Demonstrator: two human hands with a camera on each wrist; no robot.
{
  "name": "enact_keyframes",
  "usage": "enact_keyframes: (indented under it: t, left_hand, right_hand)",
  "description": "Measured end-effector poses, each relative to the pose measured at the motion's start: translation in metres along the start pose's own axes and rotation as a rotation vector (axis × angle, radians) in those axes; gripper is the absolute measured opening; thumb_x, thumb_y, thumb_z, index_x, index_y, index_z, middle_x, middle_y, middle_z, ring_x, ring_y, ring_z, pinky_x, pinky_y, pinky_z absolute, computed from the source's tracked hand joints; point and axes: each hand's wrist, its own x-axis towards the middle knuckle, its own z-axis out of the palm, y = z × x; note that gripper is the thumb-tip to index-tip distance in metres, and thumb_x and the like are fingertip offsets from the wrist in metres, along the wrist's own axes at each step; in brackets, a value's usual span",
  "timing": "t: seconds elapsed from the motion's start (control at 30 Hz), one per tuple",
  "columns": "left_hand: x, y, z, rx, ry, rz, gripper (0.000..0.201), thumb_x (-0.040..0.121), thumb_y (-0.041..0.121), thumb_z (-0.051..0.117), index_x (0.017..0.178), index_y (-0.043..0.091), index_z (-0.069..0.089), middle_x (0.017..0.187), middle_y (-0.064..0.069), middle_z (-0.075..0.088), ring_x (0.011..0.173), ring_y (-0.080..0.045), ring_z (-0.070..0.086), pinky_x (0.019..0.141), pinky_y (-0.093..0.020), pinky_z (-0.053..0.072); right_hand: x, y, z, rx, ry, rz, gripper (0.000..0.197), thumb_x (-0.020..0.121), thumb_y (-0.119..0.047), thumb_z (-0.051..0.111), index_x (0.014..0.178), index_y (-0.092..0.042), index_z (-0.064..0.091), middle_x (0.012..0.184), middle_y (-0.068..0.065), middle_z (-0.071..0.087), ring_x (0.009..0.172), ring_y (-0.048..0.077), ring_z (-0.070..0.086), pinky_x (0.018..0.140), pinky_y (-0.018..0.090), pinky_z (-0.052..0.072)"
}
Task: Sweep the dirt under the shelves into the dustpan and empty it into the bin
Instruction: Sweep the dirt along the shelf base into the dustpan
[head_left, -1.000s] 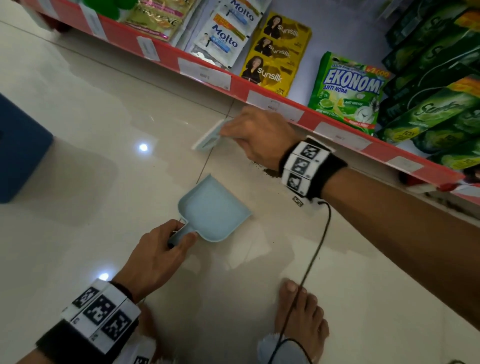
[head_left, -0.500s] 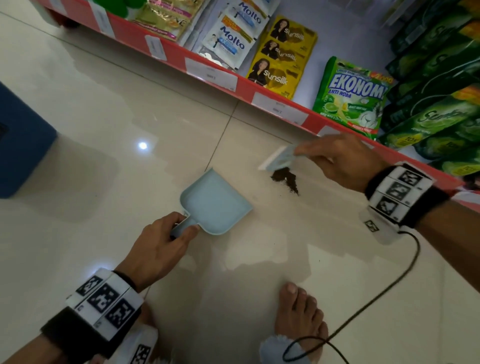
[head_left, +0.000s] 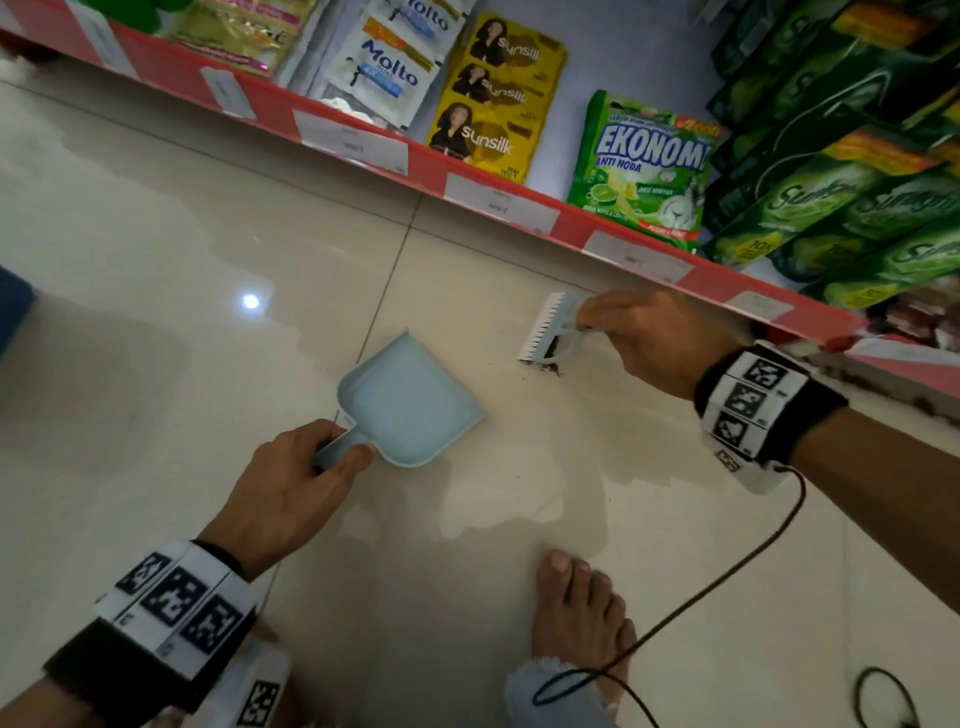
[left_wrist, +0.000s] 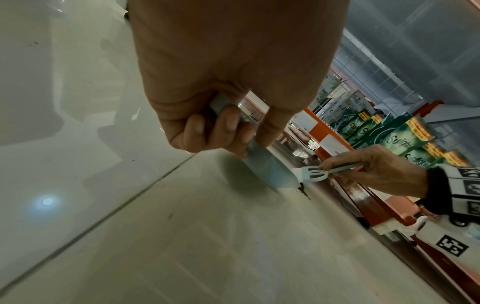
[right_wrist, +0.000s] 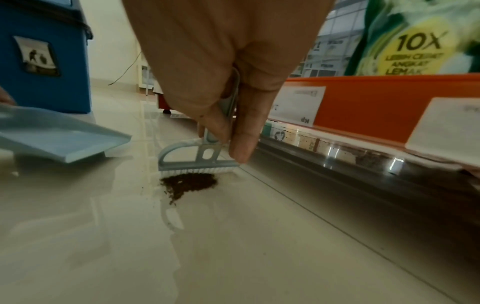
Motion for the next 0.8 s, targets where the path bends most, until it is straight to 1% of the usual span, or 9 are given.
enact_keyframes:
  t: [0.07,0.13,0.23,0.37,0.43,0.5,0.63,0.7,0.8]
  left_hand:
    - [-0.003,-0.005,-0.003,0.020,0.006,-0.010,0.039,0.094,0.033,0.062,0.068,0.005,0.051,0.056,0.001,0.047,0.052,-0.015,0.042,0.052,-0.027,0.031]
    - [-0.006,-0.008,-0.005,0.029,0.023,-0.019,0.041,0.094,0.034,0.062,0.071,0.001,0.053,0.055,0.000,0.047,0.052,-0.016,0.042,0.052,-0.027,0.032]
    - [-0.011,-0.010,-0.008,0.039,0.051,-0.025,0.041,0.093,0.035,0.063,0.068,0.004,0.052,0.053,0.002,0.046,0.050,-0.015,0.042,0.051,-0.026,0.031]
    - [-0.013,-0.009,-0.009,0.025,0.073,-0.033,0.043,0.092,0.036,0.062,0.070,0.001,0.054,0.053,0.001,0.047,0.051,-0.016,0.042,0.052,-0.027,0.031]
    - [-0.014,-0.008,-0.009,0.018,0.068,-0.031,0.042,0.092,0.035,0.063,0.067,0.003,0.051,0.053,0.001,0.046,0.051,-0.016,0.041,0.052,-0.027,0.031]
    - [-0.013,-0.007,-0.009,0.012,0.053,-0.030,0.042,0.093,0.035,0.063,0.064,0.008,0.047,0.053,0.002,0.045,0.051,-0.016,0.040,0.052,-0.027,0.031]
    - [-0.009,-0.007,-0.006,0.009,0.039,0.000,0.042,0.093,0.035,0.062,0.065,0.008,0.047,0.054,0.002,0.045,0.052,-0.015,0.040,0.052,-0.027,0.031]
    - [-0.005,-0.003,-0.003,0.028,0.034,0.016,0.041,0.093,0.035,0.062,0.065,0.008,0.048,0.054,0.002,0.046,0.051,-0.015,0.041,0.052,-0.027,0.031]
    - [0.004,0.000,-0.002,0.008,-0.005,0.044,0.041,0.093,0.033,0.063,0.062,0.012,0.046,0.053,0.003,0.046,0.051,-0.015,0.042,0.052,-0.027,0.032]
  right_hand:
    - [0.003,-0.002,-0.001,0.040,0.094,-0.046,0.029,0.086,0.012,0.059,0.109,0.000,0.073,0.117,0.017,0.070,0.104,0.037,0.068,0.089,0.050,0.056]
    - [0.016,-0.013,0.000,0.075,0.183,-0.095,0.028,0.087,0.010,0.060,0.109,-0.001,0.073,0.117,0.015,0.070,0.103,0.036,0.069,0.086,0.050,0.057]
    - [0.044,-0.040,0.006,0.131,0.222,-0.134,0.030,0.090,0.002,0.056,0.114,-0.007,0.072,0.121,0.010,0.070,0.108,0.032,0.067,0.086,0.048,0.056]
    - [0.059,-0.061,0.017,0.099,0.116,-0.194,0.034,0.092,0.001,0.055,0.119,-0.012,0.071,0.125,0.007,0.068,0.109,0.033,0.065,0.080,0.048,0.056]
    - [0.051,-0.051,0.019,0.036,0.024,-0.239,0.045,0.084,0.010,0.056,0.120,-0.013,0.071,0.126,0.005,0.068,0.108,0.033,0.064,0.075,0.048,0.056]
    - [0.036,-0.030,0.018,-0.009,-0.010,-0.266,0.052,0.075,0.017,0.059,0.117,-0.010,0.072,0.123,0.008,0.069,0.106,0.035,0.065,0.074,0.050,0.057]
    - [0.001,0.016,0.009,-0.041,0.048,-0.180,0.048,0.070,0.024,0.067,0.109,-0.003,0.074,0.114,0.017,0.071,0.100,0.038,0.069,0.078,0.055,0.058]
    - [-0.012,0.025,0.003,-0.042,0.103,-0.128,0.045,0.074,0.021,0.067,0.110,-0.004,0.074,0.116,0.018,0.070,0.103,0.039,0.069,0.078,0.055,0.058]
    - [-0.018,0.016,-0.003,-0.018,0.191,-0.077,0.036,0.087,0.009,0.061,0.118,-0.007,0.071,0.123,0.015,0.067,0.107,0.038,0.066,0.077,0.053,0.058]
